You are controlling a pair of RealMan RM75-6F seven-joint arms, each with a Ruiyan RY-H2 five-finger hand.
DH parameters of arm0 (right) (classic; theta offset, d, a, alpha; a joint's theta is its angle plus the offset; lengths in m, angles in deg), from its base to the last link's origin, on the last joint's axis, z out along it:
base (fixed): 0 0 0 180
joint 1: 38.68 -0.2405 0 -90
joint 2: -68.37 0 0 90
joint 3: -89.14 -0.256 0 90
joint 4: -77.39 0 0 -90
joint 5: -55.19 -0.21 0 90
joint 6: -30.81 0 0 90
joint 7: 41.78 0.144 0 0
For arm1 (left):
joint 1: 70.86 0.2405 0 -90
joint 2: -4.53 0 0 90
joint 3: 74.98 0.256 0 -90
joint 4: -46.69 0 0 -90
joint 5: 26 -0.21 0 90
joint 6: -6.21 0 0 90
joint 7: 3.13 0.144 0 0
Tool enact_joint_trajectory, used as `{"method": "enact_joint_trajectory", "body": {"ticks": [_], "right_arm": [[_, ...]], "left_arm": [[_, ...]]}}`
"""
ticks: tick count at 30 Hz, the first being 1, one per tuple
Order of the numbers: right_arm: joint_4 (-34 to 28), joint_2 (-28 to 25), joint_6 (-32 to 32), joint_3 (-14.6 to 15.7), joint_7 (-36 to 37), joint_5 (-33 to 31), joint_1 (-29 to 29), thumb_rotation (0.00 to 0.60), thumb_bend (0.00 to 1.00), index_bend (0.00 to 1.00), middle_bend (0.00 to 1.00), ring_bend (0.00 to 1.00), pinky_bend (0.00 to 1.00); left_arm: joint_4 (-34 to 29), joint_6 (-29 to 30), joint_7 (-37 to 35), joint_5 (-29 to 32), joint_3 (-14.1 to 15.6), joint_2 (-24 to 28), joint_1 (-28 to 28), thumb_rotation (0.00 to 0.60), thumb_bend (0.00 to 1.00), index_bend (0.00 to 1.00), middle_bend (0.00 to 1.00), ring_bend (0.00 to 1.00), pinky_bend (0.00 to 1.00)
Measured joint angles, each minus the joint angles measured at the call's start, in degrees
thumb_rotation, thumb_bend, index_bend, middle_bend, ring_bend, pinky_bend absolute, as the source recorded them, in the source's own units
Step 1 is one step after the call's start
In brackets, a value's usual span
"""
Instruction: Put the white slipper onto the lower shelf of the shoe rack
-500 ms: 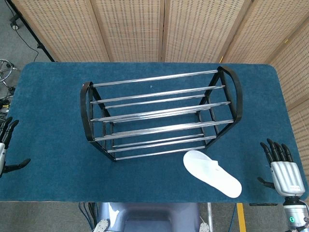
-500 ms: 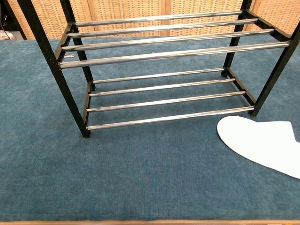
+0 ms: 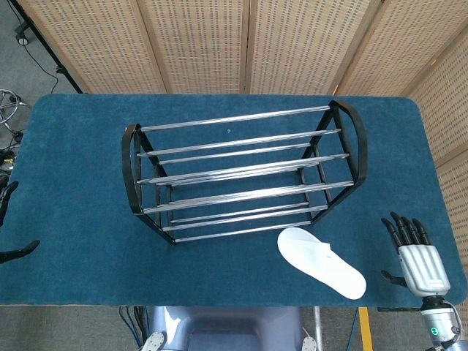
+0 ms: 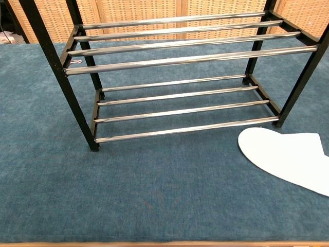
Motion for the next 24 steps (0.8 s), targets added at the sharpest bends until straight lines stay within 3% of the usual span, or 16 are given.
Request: {"method": "enact_joint_trajectory", "body": {"ticks": [9, 17, 24], "right_arm": [[5.9, 3.5, -7.4, 1.9, 7.6, 5.7, -5.5, 0.600, 0.00, 0.06, 0.00, 0.00, 0.00], [13.5, 9.3, -8.5, 2.7, 9.6, 11.2, -9.4, 0.600, 0.00, 0.20, 0.05, 0.00, 0.00], [16.9, 12.3, -8.8, 2.8, 9.9, 13.2, -11.7, 0.600, 0.00, 0.28, 0.11, 0.06, 0.08]], "left_arm": [[0.3, -0.3, -1.2, 0.7, -0.3, 0.5, 0.1, 0.600, 0.00, 0.00, 0.00, 0.00, 0.01], [0.5, -0.9, -1.4, 1.4, -0.5, 0.5, -0.2, 0.600, 0.00, 0.00, 0.00, 0.00, 0.01], [0.7, -1.0, -1.6, 1.6, -0.6, 0.5, -0.2, 0.600, 0.00, 0.00, 0.00, 0.00, 0.01]]}}
